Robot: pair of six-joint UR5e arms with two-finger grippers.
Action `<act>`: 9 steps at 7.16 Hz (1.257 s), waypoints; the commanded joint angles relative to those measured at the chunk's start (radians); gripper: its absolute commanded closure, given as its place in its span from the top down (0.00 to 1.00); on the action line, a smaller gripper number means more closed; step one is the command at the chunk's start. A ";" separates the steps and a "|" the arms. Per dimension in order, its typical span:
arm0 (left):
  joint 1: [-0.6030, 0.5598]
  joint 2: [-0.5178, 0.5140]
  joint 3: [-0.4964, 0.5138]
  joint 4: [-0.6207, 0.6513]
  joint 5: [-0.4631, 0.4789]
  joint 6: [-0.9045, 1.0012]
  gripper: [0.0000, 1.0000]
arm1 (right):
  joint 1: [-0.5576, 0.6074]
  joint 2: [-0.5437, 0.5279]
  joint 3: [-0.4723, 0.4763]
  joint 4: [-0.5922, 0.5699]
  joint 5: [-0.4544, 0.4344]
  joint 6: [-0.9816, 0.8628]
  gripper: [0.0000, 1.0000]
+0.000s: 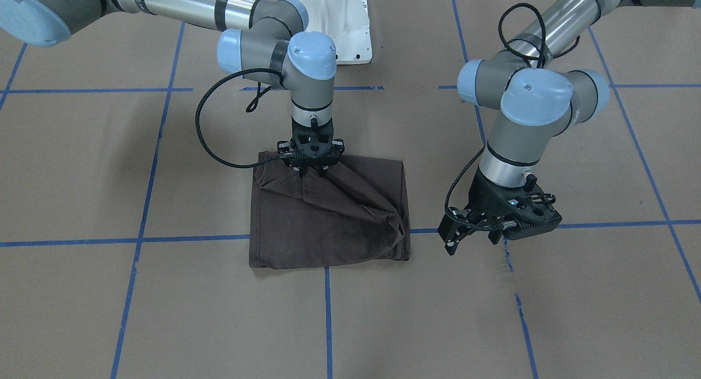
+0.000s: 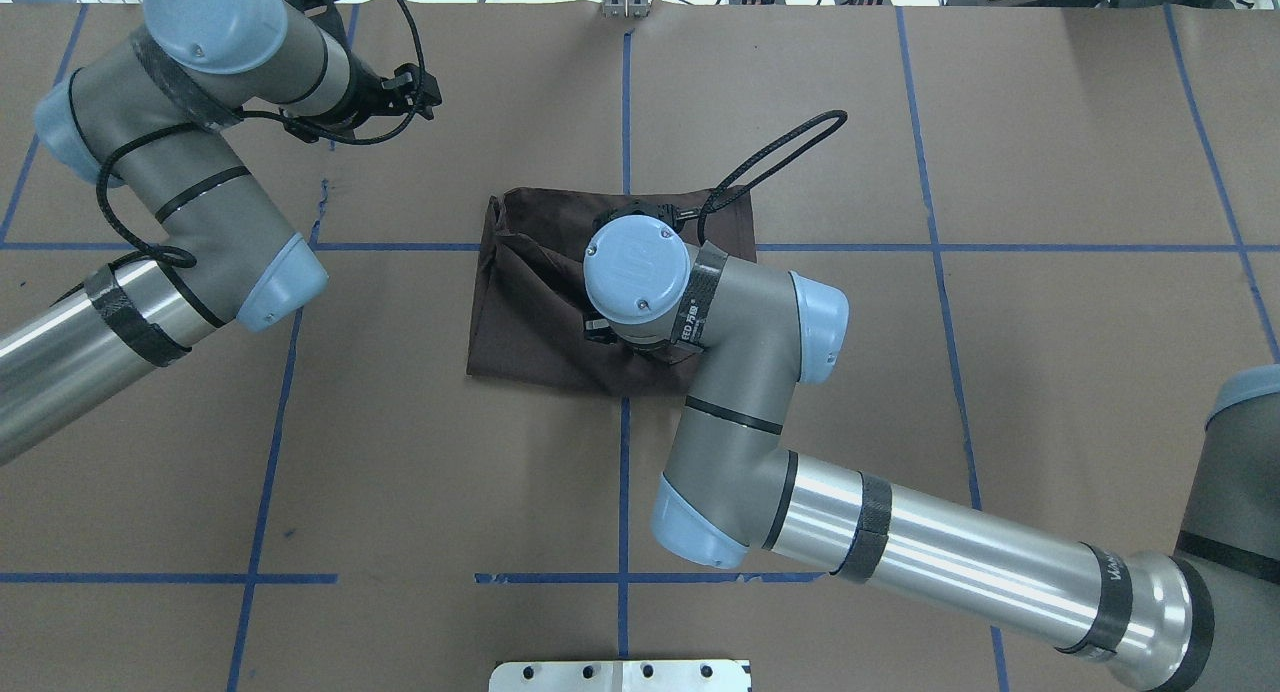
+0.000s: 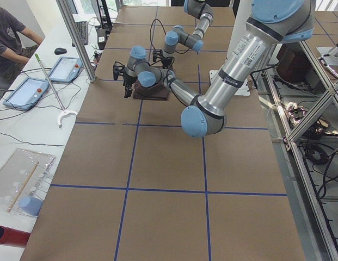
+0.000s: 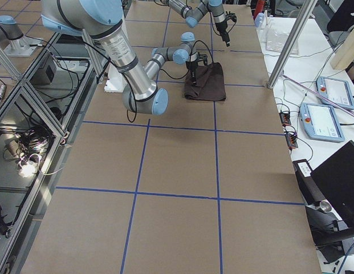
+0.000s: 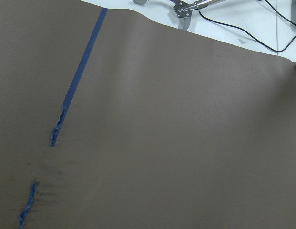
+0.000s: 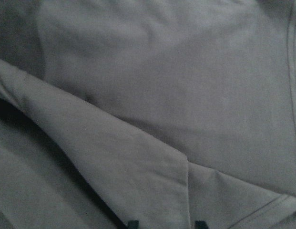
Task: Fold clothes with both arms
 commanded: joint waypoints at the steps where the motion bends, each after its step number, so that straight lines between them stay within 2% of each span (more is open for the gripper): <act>1: 0.000 -0.001 0.000 0.000 0.000 0.000 1.00 | 0.000 -0.003 0.004 -0.015 0.001 -0.002 0.48; 2: 0.000 0.000 0.000 0.001 0.000 -0.001 1.00 | 0.000 0.001 0.004 -0.025 0.003 0.000 0.47; 3: 0.000 0.001 0.000 0.000 0.000 -0.001 1.00 | 0.000 -0.002 0.002 -0.025 0.003 -0.002 0.37; 4: 0.000 0.001 0.000 0.001 0.000 -0.001 1.00 | 0.000 -0.003 0.001 -0.027 0.003 -0.003 0.20; 5: 0.002 -0.001 0.000 0.001 0.000 -0.001 1.00 | -0.001 -0.011 0.001 -0.027 0.003 -0.006 0.08; 6: 0.002 0.000 0.000 0.001 0.000 -0.001 1.00 | -0.001 -0.011 0.001 -0.027 0.004 -0.007 0.00; 9: 0.002 -0.001 0.000 0.001 0.000 -0.001 1.00 | 0.000 -0.003 0.001 -0.056 0.004 -0.037 0.00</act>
